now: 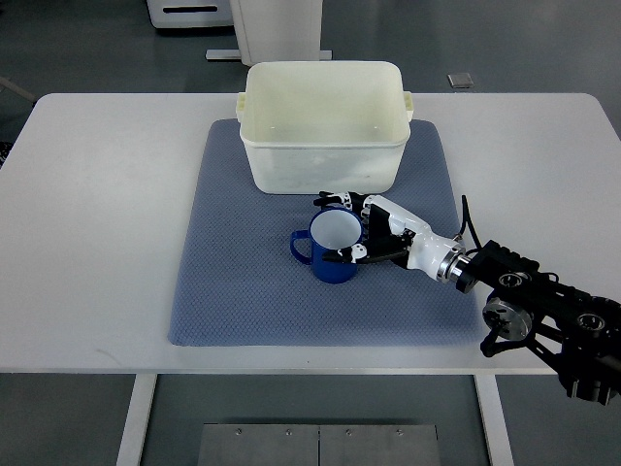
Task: Place cup in box with right hand
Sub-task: 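Close the right hand fingers around the blue mug's rim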
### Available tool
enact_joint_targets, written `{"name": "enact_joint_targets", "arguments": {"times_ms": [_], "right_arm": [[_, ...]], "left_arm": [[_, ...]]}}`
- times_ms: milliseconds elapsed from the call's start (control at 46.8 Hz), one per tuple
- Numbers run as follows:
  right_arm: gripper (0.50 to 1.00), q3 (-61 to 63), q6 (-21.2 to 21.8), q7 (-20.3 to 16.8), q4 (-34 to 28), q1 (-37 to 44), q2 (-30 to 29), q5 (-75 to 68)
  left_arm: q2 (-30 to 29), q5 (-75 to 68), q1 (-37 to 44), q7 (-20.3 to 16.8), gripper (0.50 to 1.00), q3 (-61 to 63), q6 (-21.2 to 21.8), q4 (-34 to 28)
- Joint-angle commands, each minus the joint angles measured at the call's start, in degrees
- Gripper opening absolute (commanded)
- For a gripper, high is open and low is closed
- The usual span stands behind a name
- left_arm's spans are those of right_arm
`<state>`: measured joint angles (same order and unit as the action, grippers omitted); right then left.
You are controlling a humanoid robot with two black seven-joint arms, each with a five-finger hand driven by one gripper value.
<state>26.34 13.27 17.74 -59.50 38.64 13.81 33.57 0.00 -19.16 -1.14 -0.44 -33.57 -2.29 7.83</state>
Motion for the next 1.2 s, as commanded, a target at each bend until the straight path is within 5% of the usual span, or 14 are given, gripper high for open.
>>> {"name": "enact_joint_targets", "arguments": {"times_ms": [0,577,706,727,791,812,1176], "right_arm": [[1.0,0.0,0.0,-0.1,0.1,-0.1,0.0,0.0],[0.993,-1.2,-0.4,0.7,1.8,-0.8,-1.2,0.0],[0.858,-1.3,-0.4,1.2,2.3,-0.8,-1.4,0.0],[0.804,-1.3,-0.4,1.2,2.4,-0.8,-1.4,0.0],[0.526,-1.5,-0.4,1.2,2.4,-0.8,-1.4,0.0],[0.5,-1.6,-0.4,1.2,2.4,-0.8,-1.4,0.0],[0.5,-1.5,-1.2,4.1,3.5,-0.1,-2.3,-0.4]], "left_arm": [[0.0,0.0,0.0,0.0,1.0,0.0,0.0,0.0],[0.0,0.0,0.0,0.0,1.0,0.0,0.0,0.0],[0.0,0.0,0.0,0.0,1.0,0.0,0.0,0.0],[0.0,0.0,0.0,0.0,1.0,0.0,0.0,0.0],[0.0,0.0,0.0,0.0,1.0,0.0,0.0,0.0],[0.0,0.0,0.0,0.0,1.0,0.0,0.0,0.0],[0.0,0.0,0.0,0.0,1.0,0.0,0.0,0.0]]}}
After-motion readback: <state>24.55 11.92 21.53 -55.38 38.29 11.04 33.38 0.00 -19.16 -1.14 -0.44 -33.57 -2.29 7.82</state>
